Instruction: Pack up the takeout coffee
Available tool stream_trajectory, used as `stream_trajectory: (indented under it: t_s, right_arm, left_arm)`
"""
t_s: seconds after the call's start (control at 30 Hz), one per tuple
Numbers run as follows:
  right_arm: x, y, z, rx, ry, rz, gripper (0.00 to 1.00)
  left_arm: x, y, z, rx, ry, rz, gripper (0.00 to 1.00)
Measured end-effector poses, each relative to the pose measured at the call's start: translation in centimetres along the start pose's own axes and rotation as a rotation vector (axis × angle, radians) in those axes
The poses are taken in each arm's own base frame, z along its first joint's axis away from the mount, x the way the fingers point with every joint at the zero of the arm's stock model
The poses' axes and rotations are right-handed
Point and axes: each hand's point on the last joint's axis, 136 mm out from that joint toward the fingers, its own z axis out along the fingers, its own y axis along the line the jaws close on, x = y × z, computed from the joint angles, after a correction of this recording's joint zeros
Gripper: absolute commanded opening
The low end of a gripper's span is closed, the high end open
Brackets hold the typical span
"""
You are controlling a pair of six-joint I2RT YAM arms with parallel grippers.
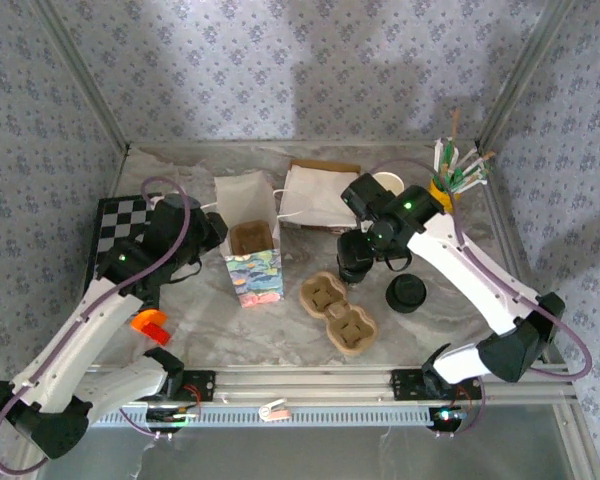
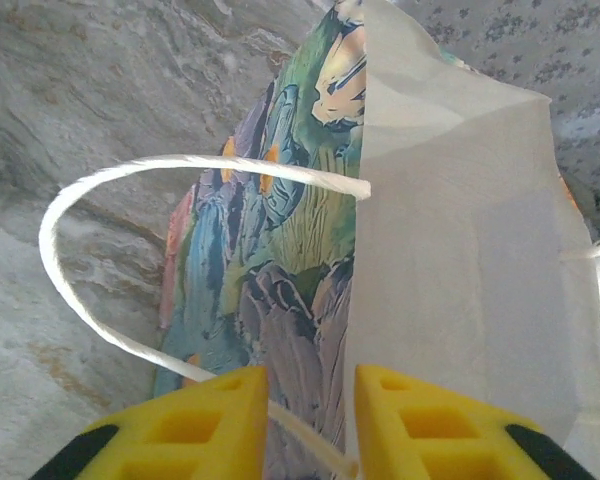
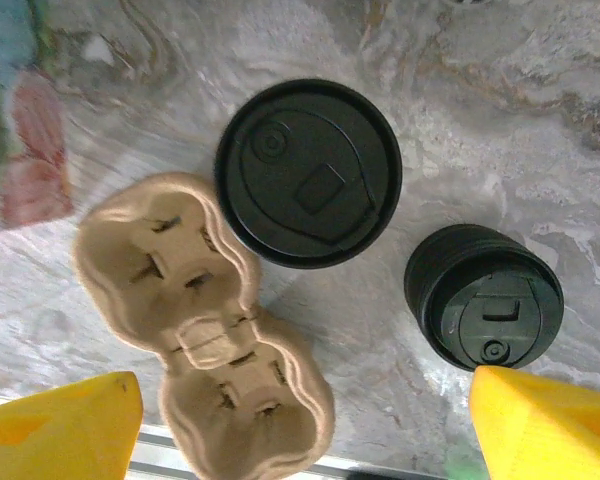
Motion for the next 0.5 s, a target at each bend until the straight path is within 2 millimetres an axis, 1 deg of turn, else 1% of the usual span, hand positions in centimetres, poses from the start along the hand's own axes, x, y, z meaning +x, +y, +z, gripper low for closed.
stream_trajectory:
  t_s: [0.07, 0.13, 0.37, 0.5]
  right_arm:
    - [0.1, -0.2, 1.0, -0.002, 0.021, -0.029, 0.86]
    - [0.0, -0.1, 2.0, -0.01, 0.035, -0.056, 0.87]
    - [-1.1, 0.1, 5.2, -0.012, 0.085, -0.134, 0.89]
    - [-1.3, 0.2, 6.9, -0.005, 0.129, -0.181, 0.89]
  left_arm:
    - [-0.2, -0.2, -0.6, 0.005, 0.004, 0.007, 0.41]
    - [-0.2, -0.5, -1.1, 0.021, 0.013, 0.012, 0.43]
    - [0.7, -0.4, -2.2, 0.041, 0.062, 0.037, 0.45]
    - [0.9, -0.1, -2.6, 0.038, 0.066, 0.047, 0.46]
